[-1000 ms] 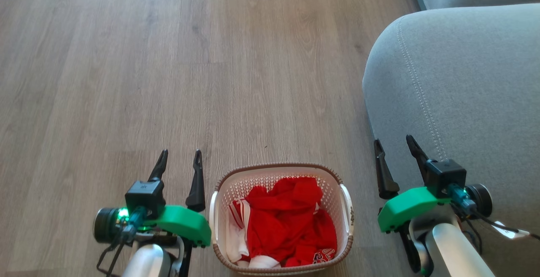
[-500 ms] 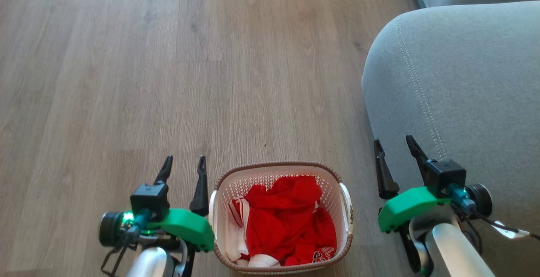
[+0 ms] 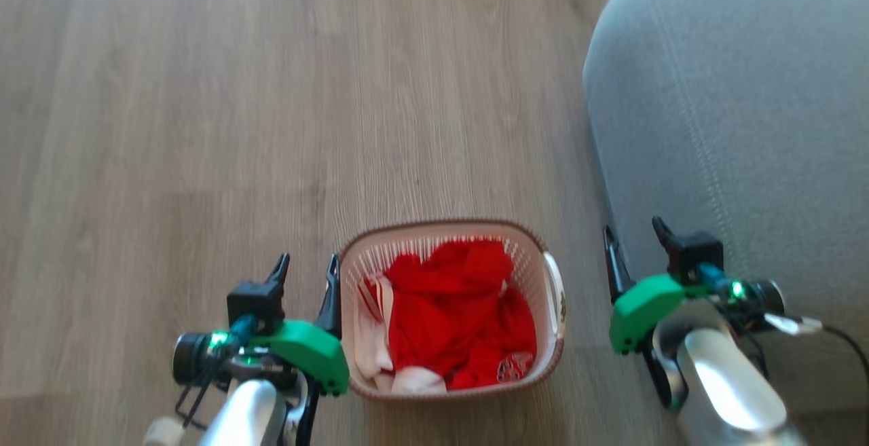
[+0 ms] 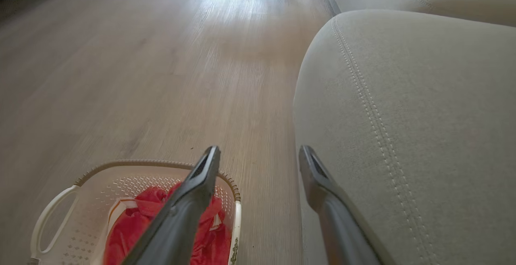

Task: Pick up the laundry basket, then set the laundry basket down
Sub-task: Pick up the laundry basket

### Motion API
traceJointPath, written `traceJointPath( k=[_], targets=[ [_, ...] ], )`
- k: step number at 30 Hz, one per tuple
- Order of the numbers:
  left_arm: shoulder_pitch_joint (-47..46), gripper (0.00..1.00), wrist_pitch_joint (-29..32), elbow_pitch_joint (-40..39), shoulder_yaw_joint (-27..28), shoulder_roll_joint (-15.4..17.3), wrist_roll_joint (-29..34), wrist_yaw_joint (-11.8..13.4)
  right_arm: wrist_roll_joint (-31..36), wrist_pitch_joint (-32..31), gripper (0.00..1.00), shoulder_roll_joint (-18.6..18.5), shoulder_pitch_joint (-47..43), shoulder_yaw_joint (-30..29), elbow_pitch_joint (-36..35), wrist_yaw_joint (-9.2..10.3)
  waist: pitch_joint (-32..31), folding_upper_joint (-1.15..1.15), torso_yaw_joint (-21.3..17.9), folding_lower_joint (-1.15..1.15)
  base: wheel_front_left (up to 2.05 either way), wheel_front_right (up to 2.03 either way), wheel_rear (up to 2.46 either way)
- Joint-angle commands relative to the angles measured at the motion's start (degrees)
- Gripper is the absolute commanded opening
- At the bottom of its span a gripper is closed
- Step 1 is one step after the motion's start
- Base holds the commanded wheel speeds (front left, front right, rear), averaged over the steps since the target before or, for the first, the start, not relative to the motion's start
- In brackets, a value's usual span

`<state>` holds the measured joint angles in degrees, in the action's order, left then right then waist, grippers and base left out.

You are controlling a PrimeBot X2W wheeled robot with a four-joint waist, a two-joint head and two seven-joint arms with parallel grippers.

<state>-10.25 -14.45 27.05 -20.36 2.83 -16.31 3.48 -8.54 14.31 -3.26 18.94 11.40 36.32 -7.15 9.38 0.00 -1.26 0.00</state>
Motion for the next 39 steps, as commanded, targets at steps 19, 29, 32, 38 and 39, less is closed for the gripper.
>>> traceJointPath(
  k=[19, 29, 32, 38, 39],
  targets=[
    [-21.85, 1.0, -0.55, 26.01, -6.06, 0.05, -4.11, -2.75, -10.5, 0.62, 1.0, 0.38, 18.6, 9.26, 20.83, -0.34, 21.15, 0.0, -1.0, 0.0, 0.0, 0.0, 0.0],
    [-29.65, 1.0, -0.51, 35.95, -11.03, 0.05, -6.93, -5.59, -16.25, -2.87, 1.0, 0.38, 25.37, 15.04, 27.77, -0.34, 29.09, 0.0, -0.73, 0.0, 0.0, 0.0, 0.0],
    [-32.09, 1.0, 0.7, 38.83, -13.3, 0.05, -8.62, -6.69, -18.9, -4.53, 1.0, 0.38, 26.93, 16.72, 28.2, -0.34, 31.38, 0.0, -0.55, 0.0, 0.0, 0.0, 0.0],
    [-35.13, 1.0, 3.85, 40.88, -17.37, 0.05, -12.38, -7.31, -23.08, -8.53, 1.0, 0.38, 29.17, 19.75, 29.9, -0.34, 34.36, 0.0, 0.04, 0.0, 0.0, 0.0, 0.0],
    [-35.48, 1.0, 4.09, 40.9, -17.76, 0.05, -13.21, -7.2, -23.31, -8.8, 1.0, 0.38, 29.54, 20.58, 29.96, -0.34, 34.7, 0.0, 0.12, 0.0, 0.0, 0.0, 0.0]
  ],
)
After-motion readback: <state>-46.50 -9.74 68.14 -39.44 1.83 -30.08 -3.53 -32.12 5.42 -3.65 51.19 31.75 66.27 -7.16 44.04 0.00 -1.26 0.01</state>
